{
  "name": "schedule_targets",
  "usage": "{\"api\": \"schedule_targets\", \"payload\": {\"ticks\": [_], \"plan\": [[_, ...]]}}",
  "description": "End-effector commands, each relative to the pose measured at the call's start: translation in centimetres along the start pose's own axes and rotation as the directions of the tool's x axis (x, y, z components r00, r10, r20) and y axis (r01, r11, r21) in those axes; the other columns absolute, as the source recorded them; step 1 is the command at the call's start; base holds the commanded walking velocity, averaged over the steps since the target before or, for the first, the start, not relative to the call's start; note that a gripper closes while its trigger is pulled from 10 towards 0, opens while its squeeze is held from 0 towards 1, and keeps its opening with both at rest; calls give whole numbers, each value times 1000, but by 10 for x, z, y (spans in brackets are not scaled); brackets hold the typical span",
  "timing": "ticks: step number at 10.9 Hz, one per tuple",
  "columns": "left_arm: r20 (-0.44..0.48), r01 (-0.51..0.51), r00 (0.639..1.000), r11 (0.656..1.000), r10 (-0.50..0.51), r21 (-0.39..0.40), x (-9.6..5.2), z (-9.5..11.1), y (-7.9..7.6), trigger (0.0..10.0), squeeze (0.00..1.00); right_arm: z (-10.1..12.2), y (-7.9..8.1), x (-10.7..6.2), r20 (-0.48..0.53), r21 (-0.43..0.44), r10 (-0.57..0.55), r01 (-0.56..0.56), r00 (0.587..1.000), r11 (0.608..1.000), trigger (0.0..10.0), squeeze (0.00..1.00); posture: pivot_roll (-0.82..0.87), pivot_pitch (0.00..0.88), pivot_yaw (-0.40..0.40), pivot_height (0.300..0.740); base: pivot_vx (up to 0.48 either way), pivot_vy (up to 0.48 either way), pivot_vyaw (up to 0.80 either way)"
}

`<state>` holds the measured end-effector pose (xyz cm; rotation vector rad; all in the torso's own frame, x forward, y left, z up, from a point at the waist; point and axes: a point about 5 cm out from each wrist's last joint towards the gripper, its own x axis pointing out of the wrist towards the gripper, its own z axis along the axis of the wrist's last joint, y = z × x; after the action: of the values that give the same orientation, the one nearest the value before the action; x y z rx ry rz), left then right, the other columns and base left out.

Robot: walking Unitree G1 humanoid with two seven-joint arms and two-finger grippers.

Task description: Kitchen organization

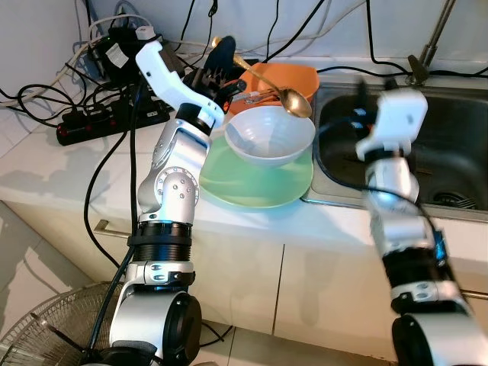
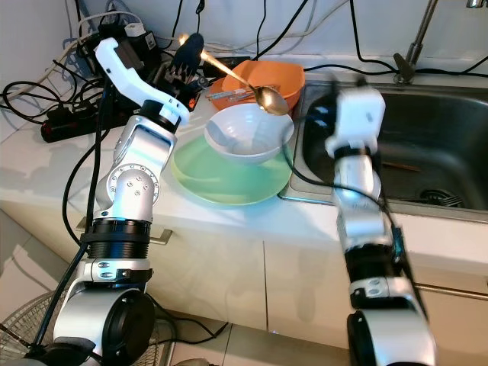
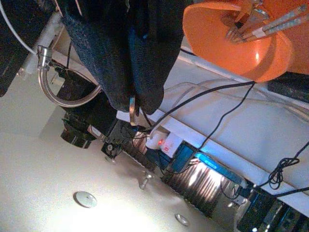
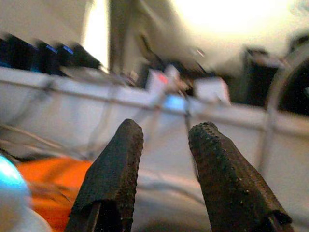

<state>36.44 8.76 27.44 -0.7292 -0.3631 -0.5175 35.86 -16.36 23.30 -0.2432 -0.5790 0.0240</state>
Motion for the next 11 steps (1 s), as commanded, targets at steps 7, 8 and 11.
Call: {"api": "schedule_targets", "payload": {"ticks": [7, 8, 11], "plan": [[-53, 25, 998, 998, -22, 58, -3, -7, -3, 10000, 0, 46, 31, -5, 180, 62, 454, -471, 873, 880, 10000, 0, 53, 0, 99, 740, 0, 0, 0], [-58, 36, 998, 997, -32, 65, -4, -8, -4, 10000, 0, 45, 33, -6, 177, 63, 467, -483, 866, 873, 10000, 0, 54, 0, 99, 740, 0, 0, 0], [-73, 111, 992, 992, -106, 65, -5, -10, -14, 10000, 0, 44, 40, -10, 163, 75, 504, -520, 848, 851, 10000, 0, 55, 0, 98, 740, 0, 0, 0]]}}
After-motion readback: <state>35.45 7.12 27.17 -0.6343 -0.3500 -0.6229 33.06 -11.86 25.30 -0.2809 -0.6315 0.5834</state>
